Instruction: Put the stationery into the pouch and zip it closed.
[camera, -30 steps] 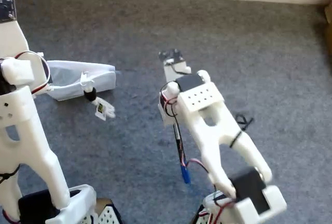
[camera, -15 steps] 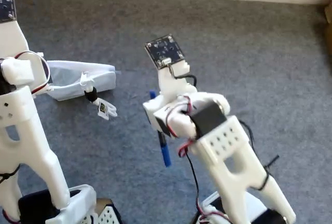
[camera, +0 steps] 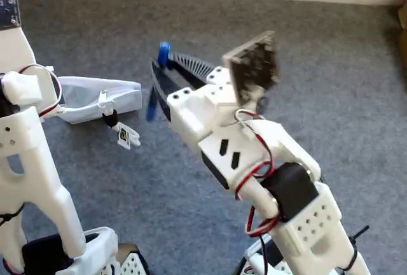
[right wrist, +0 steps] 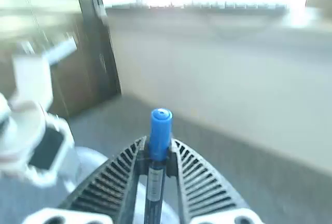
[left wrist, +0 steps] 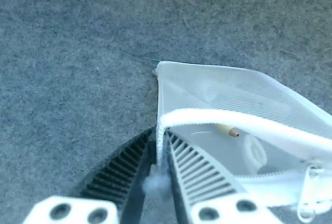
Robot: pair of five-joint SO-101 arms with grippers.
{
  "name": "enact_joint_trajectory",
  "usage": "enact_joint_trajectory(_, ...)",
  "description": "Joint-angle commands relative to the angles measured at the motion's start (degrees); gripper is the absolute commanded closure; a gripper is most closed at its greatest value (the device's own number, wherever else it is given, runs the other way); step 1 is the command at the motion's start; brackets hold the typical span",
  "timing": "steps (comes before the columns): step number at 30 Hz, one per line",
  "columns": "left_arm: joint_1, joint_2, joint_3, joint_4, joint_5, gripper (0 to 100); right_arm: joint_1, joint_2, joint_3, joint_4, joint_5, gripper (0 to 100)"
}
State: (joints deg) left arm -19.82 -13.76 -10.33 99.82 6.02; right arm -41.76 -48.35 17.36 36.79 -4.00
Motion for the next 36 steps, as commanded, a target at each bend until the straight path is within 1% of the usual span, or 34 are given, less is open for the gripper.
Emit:
enact_joint_trajectory(1, -0.13, 2.86, 1.63, 0.53, 0.53, 99, -0.66, -2.07, -0.92, -11.03, -0.44, 99.5)
enact_joint_trajectory(4, -0.13, 2.86, 1.63, 0.53, 0.53, 99, -0.75, -2.07, -0.92, -17.01, -0.44, 99.5)
enact_joint_trajectory(8, -0.13, 2.86, 1.63, 0.53, 0.53, 99, -4.53, -1.98, 1.19, -17.8, -0.44, 99.5)
enact_joint_trajectory(12, -0.13, 2.86, 1.63, 0.53, 0.53, 99, -10.42, -1.98, 3.38, -17.8, -0.18, 99.5)
enact_joint_trajectory(14, -0.13, 2.86, 1.63, 0.53, 0.53, 99, -11.82, -1.89, 4.35, -18.59, -0.26, 99.5)
enact_joint_trajectory(16, -0.13, 2.86, 1.63, 0.53, 0.53, 99, -11.91, -1.89, 7.08, -23.34, -0.18, 99.5)
enact_joint_trajectory(22, -0.13, 2.86, 1.63, 0.53, 0.53, 99, -12.0, -1.89, 19.38, -44.0, 0.0, 99.5)
enact_joint_trajectory(25, -0.13, 2.86, 1.63, 0.53, 0.53, 99, -12.0, -1.8, 23.87, -49.54, 0.0, 99.5)
enact_joint_trajectory(32, -0.13, 2.86, 1.63, 0.62, 0.53, 99, -12.09, -1.63, 25.36, -50.24, 0.0, 99.5)
enact_joint_trajectory(36, -0.13, 2.86, 1.63, 0.7, 0.53, 99, -12.09, 2.59, 25.01, -50.51, 0.0, 99.5)
